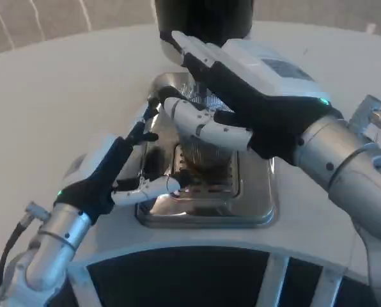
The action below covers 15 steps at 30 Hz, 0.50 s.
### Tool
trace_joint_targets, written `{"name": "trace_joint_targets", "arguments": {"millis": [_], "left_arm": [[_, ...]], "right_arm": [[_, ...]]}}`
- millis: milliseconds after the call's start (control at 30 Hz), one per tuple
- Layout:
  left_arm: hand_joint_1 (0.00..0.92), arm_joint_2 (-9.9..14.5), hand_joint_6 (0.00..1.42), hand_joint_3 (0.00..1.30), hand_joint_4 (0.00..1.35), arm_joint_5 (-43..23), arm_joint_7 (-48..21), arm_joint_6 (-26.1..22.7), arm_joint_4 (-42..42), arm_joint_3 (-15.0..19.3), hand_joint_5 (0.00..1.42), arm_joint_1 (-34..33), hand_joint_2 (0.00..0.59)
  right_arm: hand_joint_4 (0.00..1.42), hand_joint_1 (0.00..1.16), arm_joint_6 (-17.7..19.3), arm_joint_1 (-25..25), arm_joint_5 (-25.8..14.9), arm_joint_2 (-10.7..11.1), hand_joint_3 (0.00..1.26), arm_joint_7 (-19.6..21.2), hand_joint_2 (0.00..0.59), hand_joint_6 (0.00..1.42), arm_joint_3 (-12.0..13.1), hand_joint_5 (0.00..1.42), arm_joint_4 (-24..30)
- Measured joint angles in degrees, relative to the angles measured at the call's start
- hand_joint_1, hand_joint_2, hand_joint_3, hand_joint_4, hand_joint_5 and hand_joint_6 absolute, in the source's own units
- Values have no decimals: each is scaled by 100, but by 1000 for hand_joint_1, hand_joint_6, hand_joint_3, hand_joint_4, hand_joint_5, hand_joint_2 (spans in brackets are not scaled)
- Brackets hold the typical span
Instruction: Grasp the cup under the faucet to collect the drink, then remove the cup.
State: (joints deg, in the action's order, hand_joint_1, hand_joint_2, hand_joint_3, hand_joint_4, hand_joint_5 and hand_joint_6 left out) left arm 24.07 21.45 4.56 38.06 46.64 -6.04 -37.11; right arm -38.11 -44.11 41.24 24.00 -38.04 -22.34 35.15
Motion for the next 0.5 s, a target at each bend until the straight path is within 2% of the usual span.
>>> {"name": "trace_joint_targets", "arguments": {"millis": [500], "left_arm": [[338, -47, 204, 0, 0, 120, 92, 75, 539, -133, 254, -336, 39]], "right_arm": [[0, 1, 89, 48, 127, -110, 0, 27, 525, 0, 98, 0, -61]]}}
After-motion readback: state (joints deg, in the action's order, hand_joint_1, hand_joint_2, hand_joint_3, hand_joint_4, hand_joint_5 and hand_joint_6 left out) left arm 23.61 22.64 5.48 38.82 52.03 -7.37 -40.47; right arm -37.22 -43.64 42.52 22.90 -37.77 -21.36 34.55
